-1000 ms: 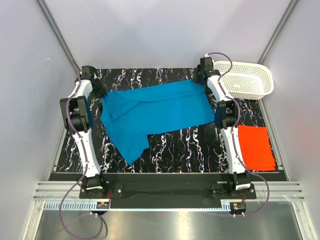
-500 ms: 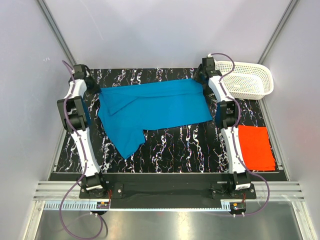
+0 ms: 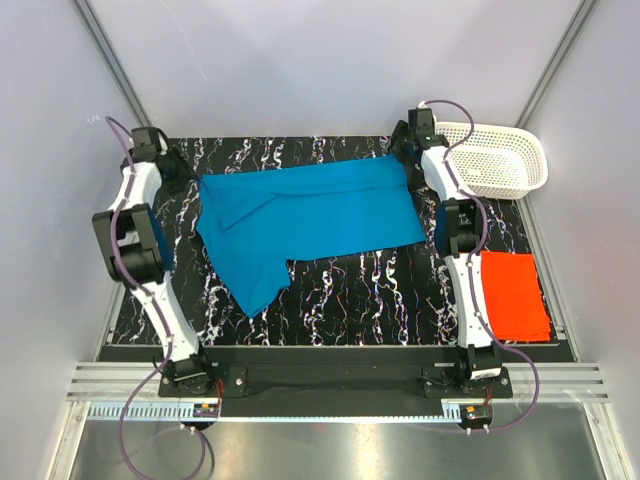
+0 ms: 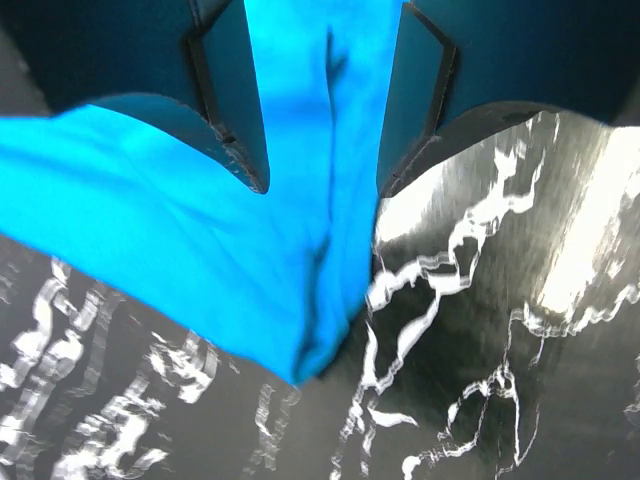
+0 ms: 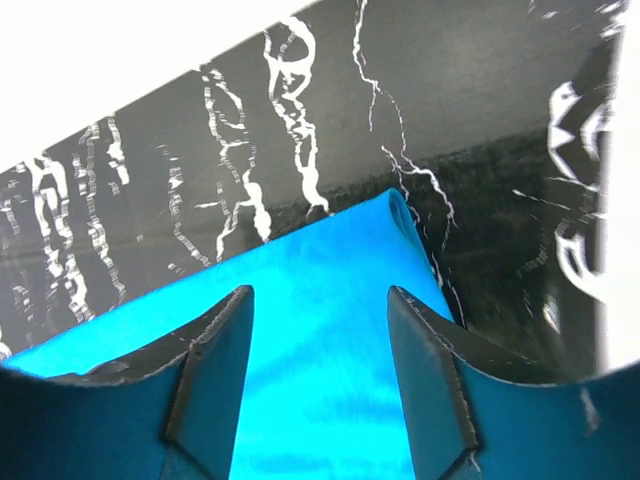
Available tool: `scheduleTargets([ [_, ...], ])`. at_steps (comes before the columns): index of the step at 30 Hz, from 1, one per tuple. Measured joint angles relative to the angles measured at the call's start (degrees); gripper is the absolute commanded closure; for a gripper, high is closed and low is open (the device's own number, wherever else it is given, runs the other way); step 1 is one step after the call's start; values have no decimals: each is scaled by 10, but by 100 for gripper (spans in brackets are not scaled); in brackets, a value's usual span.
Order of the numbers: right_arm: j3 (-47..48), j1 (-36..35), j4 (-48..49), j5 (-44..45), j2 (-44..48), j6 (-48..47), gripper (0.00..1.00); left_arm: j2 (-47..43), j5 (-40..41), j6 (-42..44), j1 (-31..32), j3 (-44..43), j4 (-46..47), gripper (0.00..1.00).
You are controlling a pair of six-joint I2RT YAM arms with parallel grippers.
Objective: Fold and stack the t-shirts
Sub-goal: Fold the tshirt
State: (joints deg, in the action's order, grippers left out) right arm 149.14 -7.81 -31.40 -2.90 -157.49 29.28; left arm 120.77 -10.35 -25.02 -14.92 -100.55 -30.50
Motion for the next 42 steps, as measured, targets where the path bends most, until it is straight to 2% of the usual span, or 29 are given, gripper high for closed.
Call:
scheduleTargets([
  [7,-29,0,-23,1,74,-21,35,-135,-5,6,20,129,7,46],
  [15,-82,-19,-28,-46,138,-3,38,-156,-21,13,66,220,2,42],
  [21,-159,-71,-31,-88,169,10,40,-156,-28,13,75,252,5,42],
  [29,-243,-117,-33,-134,187,19,47,-156,-28,17,77,271,6,50],
  [35,-257,-121,-27,-148,188,29,57,-155,-28,17,77,271,19,53],
  [42,-257,-138,-7,-163,188,45,59,-115,-30,14,77,258,25,53],
])
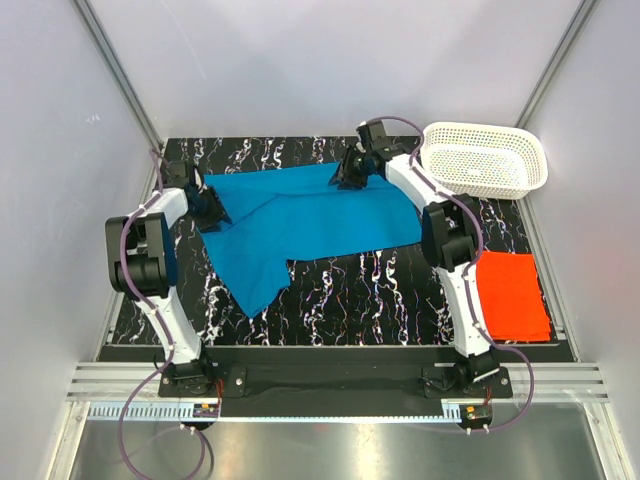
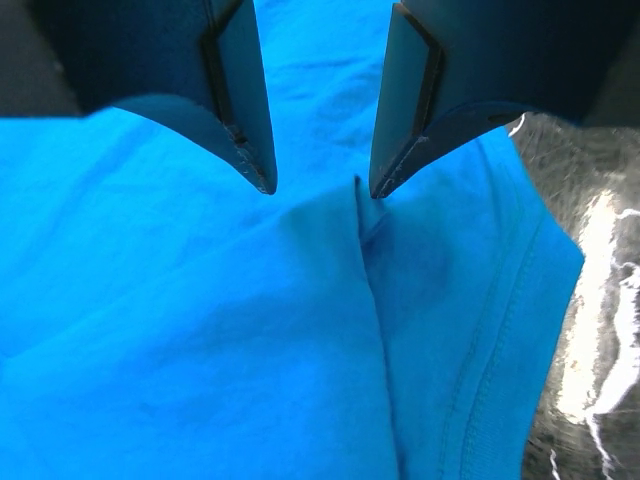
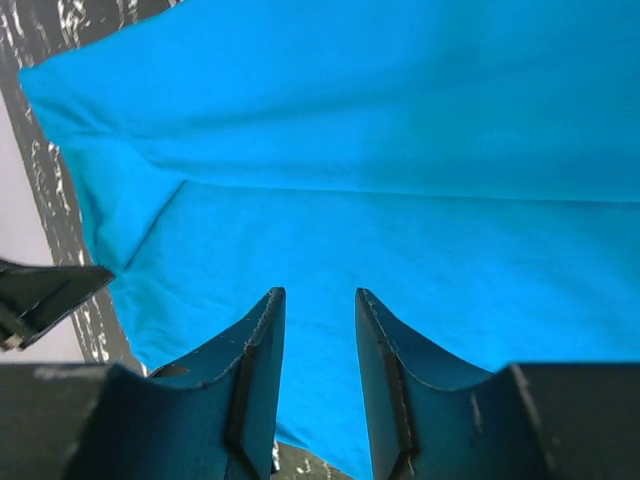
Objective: Fold and stack the t-shirts
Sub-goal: Fold the tshirt
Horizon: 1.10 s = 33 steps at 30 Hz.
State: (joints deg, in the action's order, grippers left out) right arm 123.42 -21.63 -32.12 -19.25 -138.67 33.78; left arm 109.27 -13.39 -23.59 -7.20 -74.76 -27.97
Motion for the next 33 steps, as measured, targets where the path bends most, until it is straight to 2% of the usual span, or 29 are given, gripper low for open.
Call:
scheduleTargets([
  [4,7,-14,2,-4,0,7,59,21,-6,-3,0,-8,1,55],
  [7,29,-22,2,-8,-2,13,59,30,-17,-8,1,-14,3,74],
  [8,38,-24,3,-10,-4,15,59,31,-19,-10,1,-16,3,86],
  [12,76,-29,10,-14,-17,24,60,31,-33,-17,1,-29,2,100],
  [28,146,-59,12,-30,-103,69,62,31,-57,-47,0,-137,-7,100],
  [33,162,-76,39,-45,-120,92,64,59,-63,-63,-3,-212,-11,100],
])
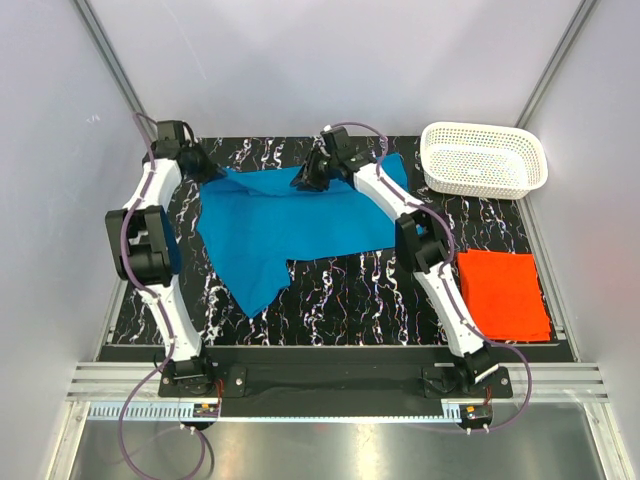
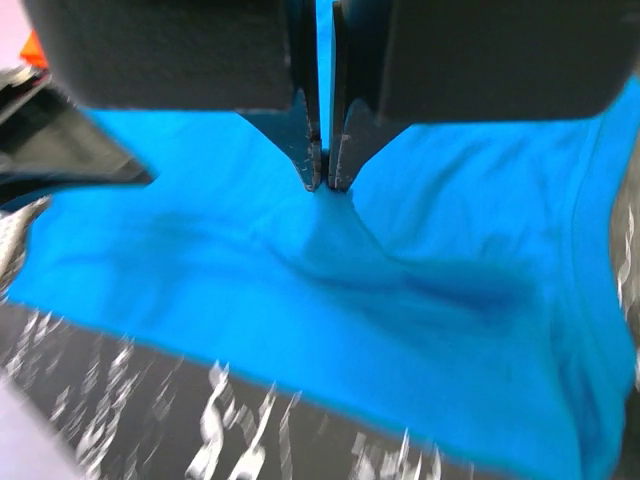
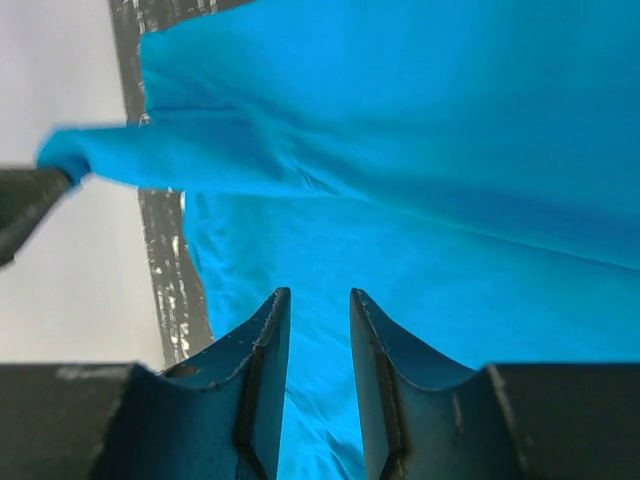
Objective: Fold and stack the t-shirts
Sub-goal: Fold the tshirt
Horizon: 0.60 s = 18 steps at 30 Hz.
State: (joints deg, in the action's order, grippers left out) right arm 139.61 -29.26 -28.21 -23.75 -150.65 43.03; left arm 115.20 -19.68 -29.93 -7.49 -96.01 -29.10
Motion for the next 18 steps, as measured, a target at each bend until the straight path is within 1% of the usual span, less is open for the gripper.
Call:
scheduleTargets([
  [5,4,-20,43,-10,-19,28,65,45,-10,-14,-10,-58,12,100],
  [11,5,-42,149,-14,-57,88,64,82,-17,-28,-18,-63,16,100],
  [13,21,-47,173,-13,-80,107,65,87,-19,-32,-18,-63,16,100],
  [15,40,-52,186,-11,-105,118,66,87,-22,-34,-18,-63,17,100],
  [18,56,-59,201,-5,-132,130,71,88,-26,-36,-18,-65,20,100],
])
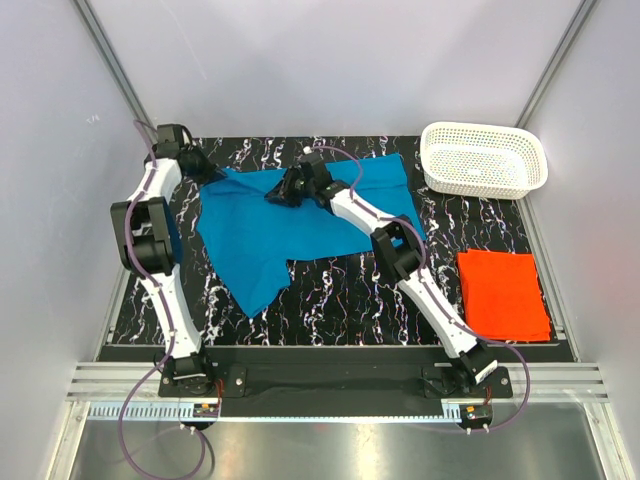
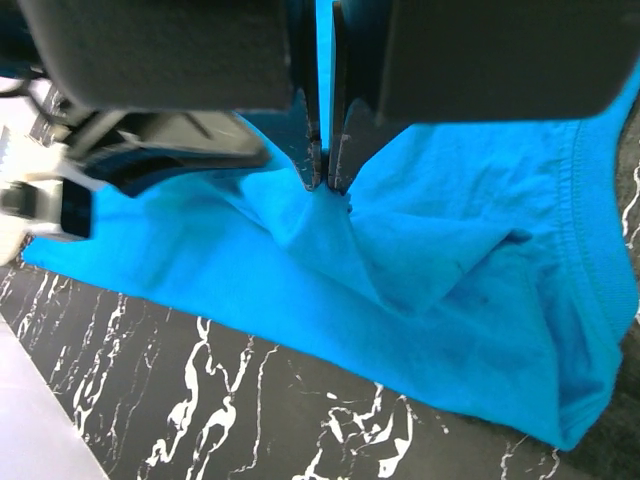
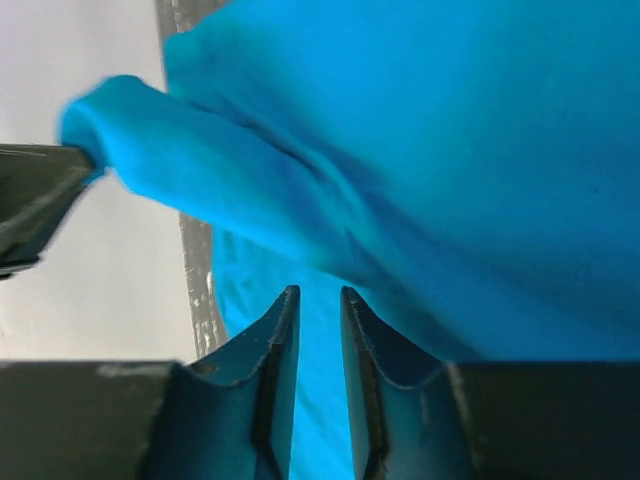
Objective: Fold and stack the t-shirts
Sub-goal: Fold the tshirt
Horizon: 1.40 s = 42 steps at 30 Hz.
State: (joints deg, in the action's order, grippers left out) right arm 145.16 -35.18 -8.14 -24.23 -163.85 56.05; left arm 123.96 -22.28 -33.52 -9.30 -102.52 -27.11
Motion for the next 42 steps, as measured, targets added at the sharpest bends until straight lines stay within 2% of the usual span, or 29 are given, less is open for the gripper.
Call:
scheduleTargets([
  [16,13,-38,54,106,-25,34,71,23,-33,-26,0,-12,42,98],
  [32,45,-43,77,206,-55,97,65,5,-41,-37,0,67,70,98],
  [42,45,-43,91,223,-62,121,71,-32,-50,-38,0,86,83,99],
])
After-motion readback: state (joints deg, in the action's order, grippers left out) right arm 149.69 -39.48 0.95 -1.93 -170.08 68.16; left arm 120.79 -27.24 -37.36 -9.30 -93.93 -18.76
